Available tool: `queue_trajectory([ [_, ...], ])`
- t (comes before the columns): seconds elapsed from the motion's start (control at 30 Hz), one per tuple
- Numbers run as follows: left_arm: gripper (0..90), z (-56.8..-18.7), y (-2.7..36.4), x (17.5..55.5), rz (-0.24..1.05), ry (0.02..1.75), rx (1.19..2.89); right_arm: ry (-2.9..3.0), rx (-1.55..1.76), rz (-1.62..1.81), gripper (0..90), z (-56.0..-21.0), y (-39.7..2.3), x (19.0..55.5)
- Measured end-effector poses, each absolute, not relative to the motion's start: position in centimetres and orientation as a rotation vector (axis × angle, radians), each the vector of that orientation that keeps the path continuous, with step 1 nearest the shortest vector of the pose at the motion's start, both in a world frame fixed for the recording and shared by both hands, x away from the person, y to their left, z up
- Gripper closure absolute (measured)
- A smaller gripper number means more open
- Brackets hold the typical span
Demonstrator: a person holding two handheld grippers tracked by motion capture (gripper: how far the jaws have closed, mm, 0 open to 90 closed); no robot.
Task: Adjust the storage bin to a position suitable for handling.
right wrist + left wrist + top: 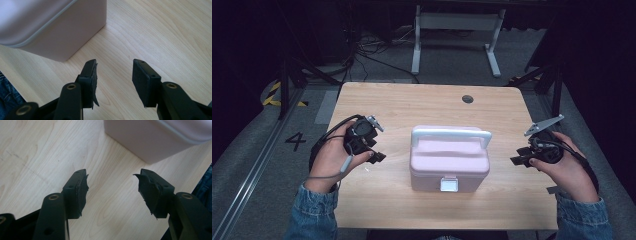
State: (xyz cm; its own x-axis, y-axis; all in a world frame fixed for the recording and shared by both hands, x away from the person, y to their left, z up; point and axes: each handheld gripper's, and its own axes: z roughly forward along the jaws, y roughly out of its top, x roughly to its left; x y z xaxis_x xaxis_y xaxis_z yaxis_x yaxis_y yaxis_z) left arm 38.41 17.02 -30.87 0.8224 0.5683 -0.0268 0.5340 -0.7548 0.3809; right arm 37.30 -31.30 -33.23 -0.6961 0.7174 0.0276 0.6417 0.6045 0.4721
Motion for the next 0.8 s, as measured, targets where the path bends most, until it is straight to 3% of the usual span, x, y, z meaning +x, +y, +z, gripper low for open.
queue_trajectory([
  [0.5,39.2,-28.4,14.1,39.3,0.171,0.677,2.545,2.647,1.19,0.693,52.3,-33.3,-32.4,36.1],
  [0.67,32.4,-28.2,13.4,39.7,0.248,0.6,2.504,2.646,1.207,0.707,52.2,-33.3,-32.5,36.0],
  [0.8,33.9,-27.9,12.9,40.0,0.217,0.539,2.438,2.654,1.204,0.706,52.2,-33.4,-32.3,36.0],
])
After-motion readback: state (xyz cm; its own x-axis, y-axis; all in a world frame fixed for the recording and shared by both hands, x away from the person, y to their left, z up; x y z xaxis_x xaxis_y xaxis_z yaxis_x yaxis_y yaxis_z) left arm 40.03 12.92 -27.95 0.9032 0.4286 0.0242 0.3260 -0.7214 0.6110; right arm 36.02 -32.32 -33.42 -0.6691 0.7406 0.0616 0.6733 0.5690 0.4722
